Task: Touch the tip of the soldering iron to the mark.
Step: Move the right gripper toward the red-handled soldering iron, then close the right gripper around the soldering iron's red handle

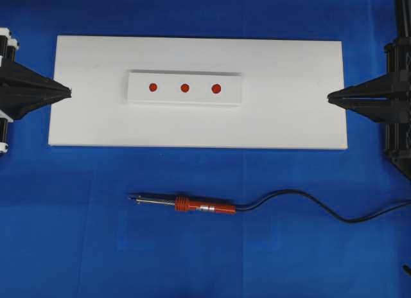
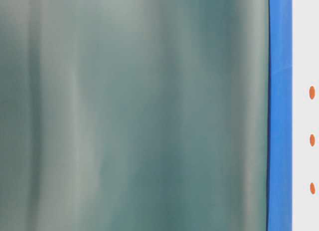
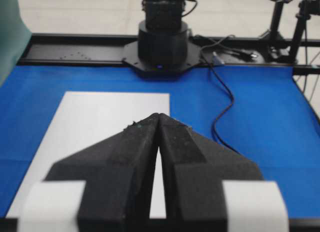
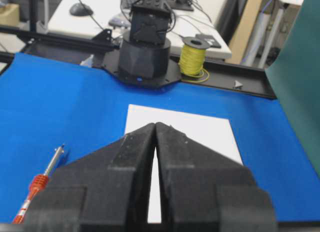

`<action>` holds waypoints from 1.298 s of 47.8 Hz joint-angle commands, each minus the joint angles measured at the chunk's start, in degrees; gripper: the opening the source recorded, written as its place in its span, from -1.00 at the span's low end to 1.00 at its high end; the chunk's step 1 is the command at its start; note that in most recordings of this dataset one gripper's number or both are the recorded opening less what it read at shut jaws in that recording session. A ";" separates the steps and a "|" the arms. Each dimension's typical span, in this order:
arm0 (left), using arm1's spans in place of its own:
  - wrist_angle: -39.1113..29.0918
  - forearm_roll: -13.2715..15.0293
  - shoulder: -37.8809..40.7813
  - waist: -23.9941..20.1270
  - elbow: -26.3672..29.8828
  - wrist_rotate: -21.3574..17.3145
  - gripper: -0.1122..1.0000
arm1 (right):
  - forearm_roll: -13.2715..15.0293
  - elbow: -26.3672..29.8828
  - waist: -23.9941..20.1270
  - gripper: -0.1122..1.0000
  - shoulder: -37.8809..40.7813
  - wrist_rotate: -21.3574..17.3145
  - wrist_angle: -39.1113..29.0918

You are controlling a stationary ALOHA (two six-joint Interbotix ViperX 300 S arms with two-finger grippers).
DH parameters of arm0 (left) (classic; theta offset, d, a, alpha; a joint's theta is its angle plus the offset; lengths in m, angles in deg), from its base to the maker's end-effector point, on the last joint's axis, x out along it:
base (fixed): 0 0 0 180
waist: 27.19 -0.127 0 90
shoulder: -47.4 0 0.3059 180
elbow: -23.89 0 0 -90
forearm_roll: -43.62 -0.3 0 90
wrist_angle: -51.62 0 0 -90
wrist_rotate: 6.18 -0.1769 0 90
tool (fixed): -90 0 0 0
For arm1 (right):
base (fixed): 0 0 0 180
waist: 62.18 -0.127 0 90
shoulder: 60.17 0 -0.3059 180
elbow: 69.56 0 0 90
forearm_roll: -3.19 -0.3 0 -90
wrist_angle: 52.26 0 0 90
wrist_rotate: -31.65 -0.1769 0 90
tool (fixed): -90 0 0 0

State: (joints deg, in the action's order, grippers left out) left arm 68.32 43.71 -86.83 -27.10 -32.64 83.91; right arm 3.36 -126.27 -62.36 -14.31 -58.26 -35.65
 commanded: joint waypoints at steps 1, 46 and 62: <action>0.00 -0.26 0.09 0.26 0.35 -0.18 -0.80 | -0.09 1.76 -0.09 -0.80 0.44 -0.26 0.26; -0.70 -0.35 -0.44 0.26 0.09 -0.35 -0.80 | -0.35 16.00 -7.73 0.66 19.34 -4.22 -8.53; -0.62 -0.26 -0.44 0.26 -0.09 -0.26 -0.80 | -0.53 26.54 -8.53 0.81 34.01 -10.28 -19.78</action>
State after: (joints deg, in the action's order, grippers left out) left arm 67.35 43.53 -87.44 -26.92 -33.17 83.65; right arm 3.10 -102.80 -70.36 17.50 -67.67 -53.93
